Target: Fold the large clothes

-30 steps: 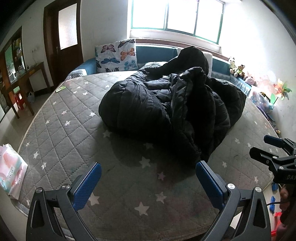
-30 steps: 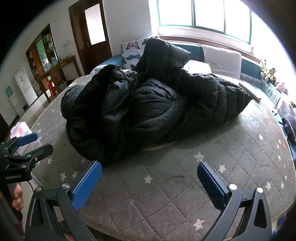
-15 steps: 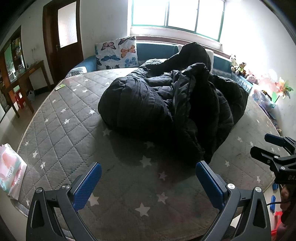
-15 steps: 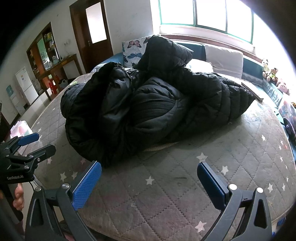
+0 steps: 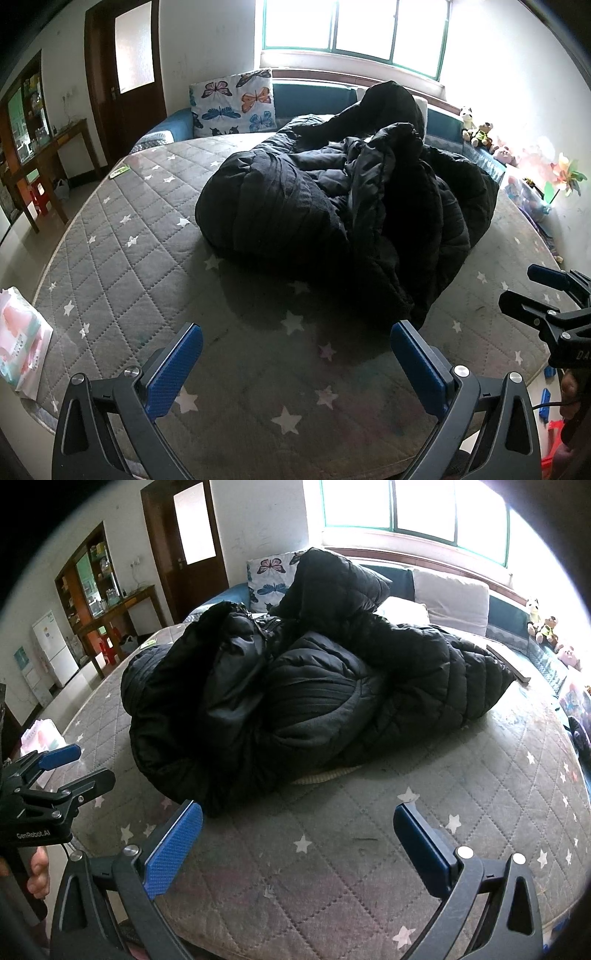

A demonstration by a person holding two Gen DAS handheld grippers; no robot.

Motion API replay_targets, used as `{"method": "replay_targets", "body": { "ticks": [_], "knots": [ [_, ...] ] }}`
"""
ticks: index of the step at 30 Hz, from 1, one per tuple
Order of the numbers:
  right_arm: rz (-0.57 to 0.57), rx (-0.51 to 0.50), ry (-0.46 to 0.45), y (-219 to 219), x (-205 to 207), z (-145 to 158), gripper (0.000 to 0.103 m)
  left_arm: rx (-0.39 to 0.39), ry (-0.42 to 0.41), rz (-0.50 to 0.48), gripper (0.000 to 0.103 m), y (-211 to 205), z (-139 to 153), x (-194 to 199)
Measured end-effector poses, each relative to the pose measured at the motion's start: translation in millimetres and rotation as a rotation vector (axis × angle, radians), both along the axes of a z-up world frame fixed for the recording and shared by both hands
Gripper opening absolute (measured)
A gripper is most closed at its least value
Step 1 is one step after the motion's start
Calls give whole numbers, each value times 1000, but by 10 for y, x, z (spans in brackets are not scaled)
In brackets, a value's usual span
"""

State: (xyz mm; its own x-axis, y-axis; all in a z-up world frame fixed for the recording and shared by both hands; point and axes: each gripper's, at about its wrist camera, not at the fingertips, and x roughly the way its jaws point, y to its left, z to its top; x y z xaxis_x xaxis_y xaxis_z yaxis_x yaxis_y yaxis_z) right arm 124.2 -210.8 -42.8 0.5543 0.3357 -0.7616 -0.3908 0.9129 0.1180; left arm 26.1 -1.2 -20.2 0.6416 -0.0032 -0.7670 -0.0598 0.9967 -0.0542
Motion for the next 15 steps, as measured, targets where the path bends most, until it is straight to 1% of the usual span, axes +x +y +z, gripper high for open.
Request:
{"method": "replay_targets", "body": {
  "ticks": [10,15],
  "knots": [
    [6,-6,0,13,16,-4,103,9,3,-2,103,14,11,48],
    [7,0,-16,17,63,60,103,28,-13,0,103,49,72,76]
  ]
}}
